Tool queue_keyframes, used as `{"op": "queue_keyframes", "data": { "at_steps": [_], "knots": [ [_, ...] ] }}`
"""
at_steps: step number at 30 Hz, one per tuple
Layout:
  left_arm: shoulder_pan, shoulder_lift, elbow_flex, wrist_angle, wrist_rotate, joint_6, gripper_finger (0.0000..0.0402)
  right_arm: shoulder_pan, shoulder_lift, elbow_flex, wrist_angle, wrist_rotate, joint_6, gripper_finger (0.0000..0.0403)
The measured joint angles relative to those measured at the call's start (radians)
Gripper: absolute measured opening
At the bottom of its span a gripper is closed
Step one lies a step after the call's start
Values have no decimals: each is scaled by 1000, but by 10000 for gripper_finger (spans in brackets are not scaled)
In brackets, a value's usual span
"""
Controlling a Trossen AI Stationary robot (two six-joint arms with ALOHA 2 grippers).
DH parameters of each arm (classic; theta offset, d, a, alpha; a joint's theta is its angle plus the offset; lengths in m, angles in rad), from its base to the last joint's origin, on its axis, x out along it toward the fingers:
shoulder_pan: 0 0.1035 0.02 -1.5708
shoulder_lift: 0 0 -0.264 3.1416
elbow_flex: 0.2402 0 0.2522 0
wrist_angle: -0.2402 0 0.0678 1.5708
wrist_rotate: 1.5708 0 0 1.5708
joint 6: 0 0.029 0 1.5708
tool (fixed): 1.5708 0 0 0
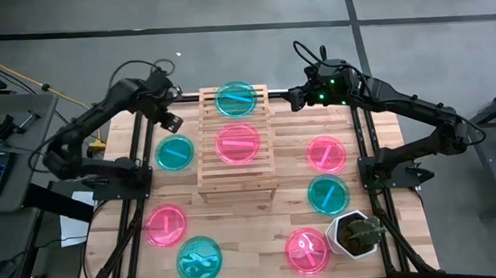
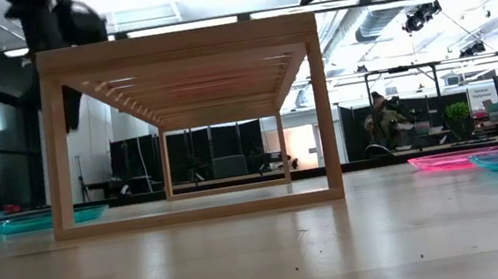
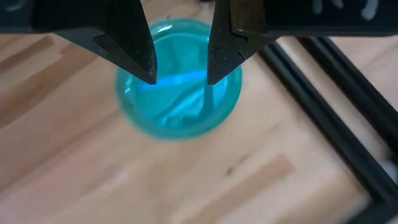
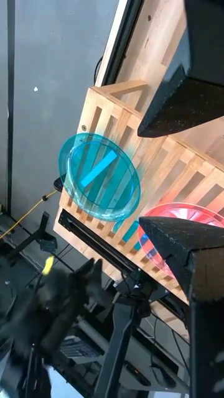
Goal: Place and stack plates onto a shelf
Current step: Stack the blue plate on top of the blue plate on the shelf
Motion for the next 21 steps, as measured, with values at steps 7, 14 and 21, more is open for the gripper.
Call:
{"op": "queue_keyframes", "data": {
  "at_steps": [7, 14, 21],
  "knots": [
    [11, 96, -100, 70, -5, 44, 132, 0, 0, 0, -2, 0, 25, 204],
    [11, 176, -167, 194, -55, 151, 132, 0, 0, 0, -4, -10, 26, 204],
    [11, 224, -242, 351, -71, 260, 132, 0, 0, 0, -5, -26, 43, 204]
  ]
}}
